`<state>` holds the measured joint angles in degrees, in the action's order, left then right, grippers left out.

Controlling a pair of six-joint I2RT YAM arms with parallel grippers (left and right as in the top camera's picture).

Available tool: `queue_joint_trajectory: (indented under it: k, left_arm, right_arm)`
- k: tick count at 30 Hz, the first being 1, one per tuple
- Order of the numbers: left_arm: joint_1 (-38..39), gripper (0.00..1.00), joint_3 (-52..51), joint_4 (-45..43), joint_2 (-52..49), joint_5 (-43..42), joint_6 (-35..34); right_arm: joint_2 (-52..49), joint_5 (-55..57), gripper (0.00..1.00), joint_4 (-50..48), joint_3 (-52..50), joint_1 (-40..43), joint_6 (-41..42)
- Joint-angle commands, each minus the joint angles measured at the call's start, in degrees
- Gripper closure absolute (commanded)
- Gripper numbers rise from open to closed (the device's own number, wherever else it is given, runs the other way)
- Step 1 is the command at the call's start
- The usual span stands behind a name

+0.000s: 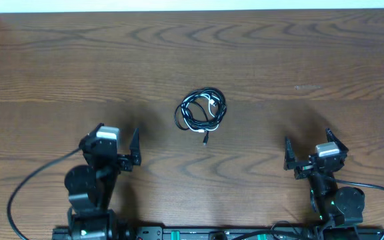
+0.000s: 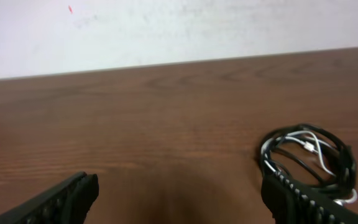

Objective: Untangle cables
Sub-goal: 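Raise both arms and move the left gripper toward the cable bundle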

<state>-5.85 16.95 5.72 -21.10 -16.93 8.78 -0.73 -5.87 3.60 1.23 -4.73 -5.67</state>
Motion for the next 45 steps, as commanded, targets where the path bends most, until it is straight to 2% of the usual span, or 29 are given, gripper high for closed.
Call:
queue_joint_trajectory:
  k: [1,7,15,19,23,31,41,45]
  left_arm:
    - [-0.2,0.1,6.8,3.1,-6.8,-1.9,-0.7]
    - [-0.2,0.1,16.1,7.6,-17.9,-2.0,-0.7]
    - [-0.2,0.1,23.8,10.8,-25.5,-2.1,-0.7]
    - [-0.2,0.1,28.0,14.6,-29.1,-2.1,-0.7]
    - [0.6,0.1,33.3,19.7,-33.9,-2.0,-0.6]
    - [7.3,0.1,42.4,27.1,-41.9,0.1,1.7]
    - [14.3,0.1,60.2,44.2,-58.4,1.0,0.3]
    - [15.3,0.1,60.8,43.6,-62.2,-8.4,-1.4]
  right_arm:
    - [-0.9,-1.4,0.01,0.0,2.6,-0.2,0.2]
    - [-8.8,-1.6,0.01,2.5,9.2,-0.2,0.5]
    - [-27.9,-3.8,0.01,3.6,21.7,-0.1,0.4]
    - [-38.9,-6.3,0.01,6.8,30.6,-0.1,0.2]
    - [-52.9,-10.0,0.01,14.7,44.7,-0.1,0.2]
    - [-71.1,-19.0,0.01,25.0,63.8,-0.1,0.2]
    - [-85.2,-24.5,0.01,34.4,76.4,-0.1,-2.3]
    - [-87.3,-24.5,0.01,33.6,76.4,-0.1,-1.6]
